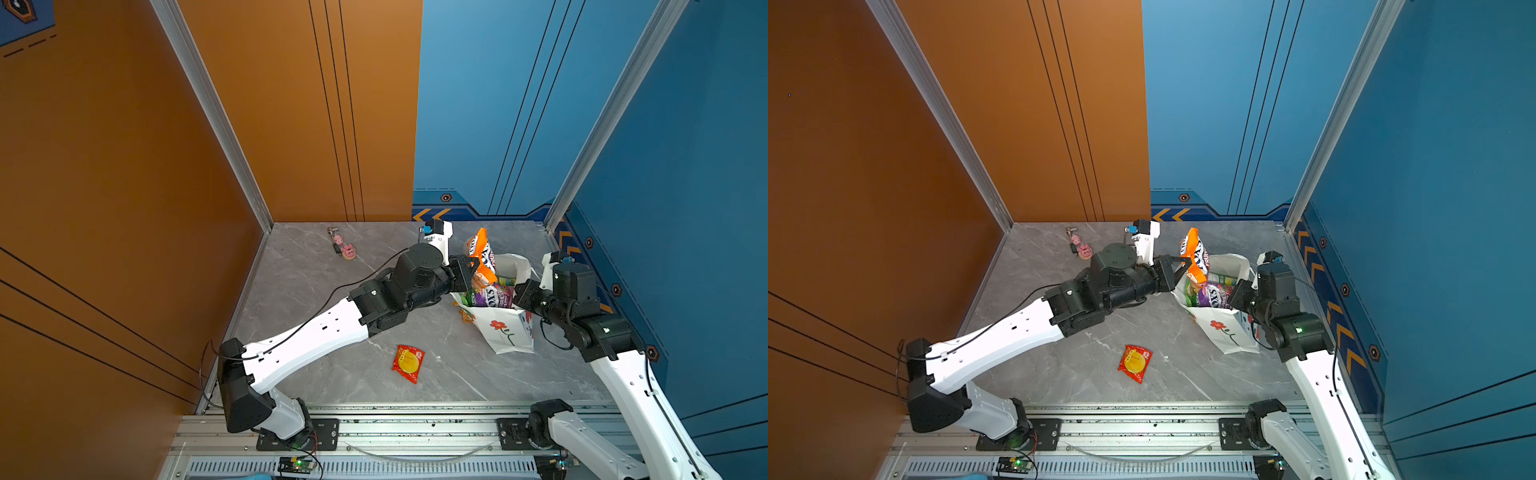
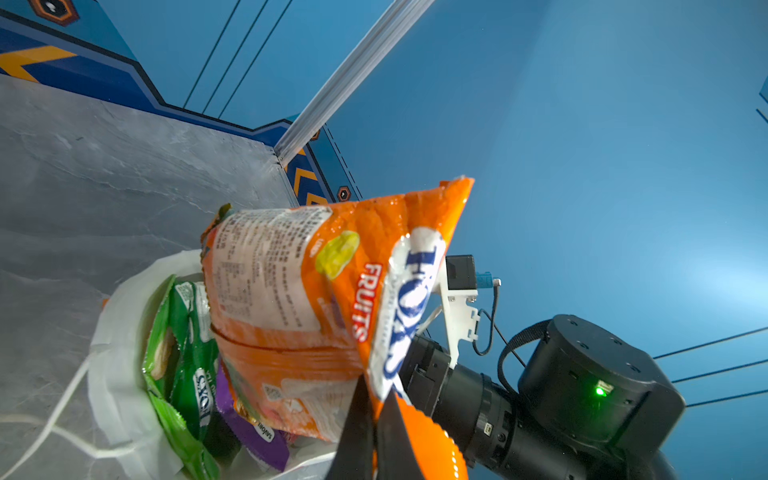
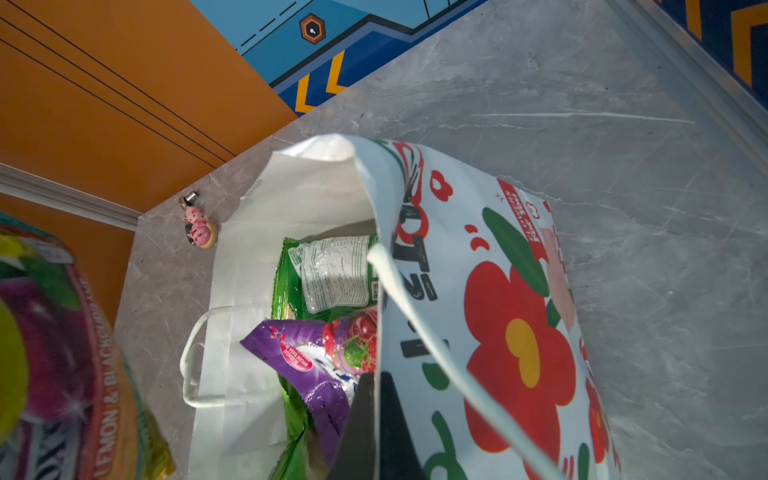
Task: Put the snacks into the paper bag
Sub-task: 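Carry the orange FOXS bag with the left gripper over the paper bag, then lower the orange FOXS bag into the paper bag and open the left gripper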
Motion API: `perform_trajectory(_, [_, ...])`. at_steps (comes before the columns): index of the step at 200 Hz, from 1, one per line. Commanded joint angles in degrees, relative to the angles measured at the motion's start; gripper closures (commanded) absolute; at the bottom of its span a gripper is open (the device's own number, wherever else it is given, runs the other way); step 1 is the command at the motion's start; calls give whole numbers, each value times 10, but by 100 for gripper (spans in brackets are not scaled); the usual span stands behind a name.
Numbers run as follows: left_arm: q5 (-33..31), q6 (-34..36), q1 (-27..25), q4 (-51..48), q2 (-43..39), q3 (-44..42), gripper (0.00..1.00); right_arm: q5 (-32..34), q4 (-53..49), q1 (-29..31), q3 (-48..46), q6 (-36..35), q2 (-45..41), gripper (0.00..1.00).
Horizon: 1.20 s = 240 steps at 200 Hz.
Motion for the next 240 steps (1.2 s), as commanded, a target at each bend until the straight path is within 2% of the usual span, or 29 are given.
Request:
perform_trajectory(1, [31,-12,-6,42,7,34,100,-10,59,6,32,-16,-4,100])
perform_trajectory(61, [74,-39,-13,65,57,59,100,-10,54,7,41,-17,-4,100])
perform_trajectory(152, [125,-89,9,106,117,58,100,-10,54,7,42,-18,-8,100])
perform_trajectory(240, [120,-97,37,108,125,7,100,-2,46,7,42,-20,-17,100])
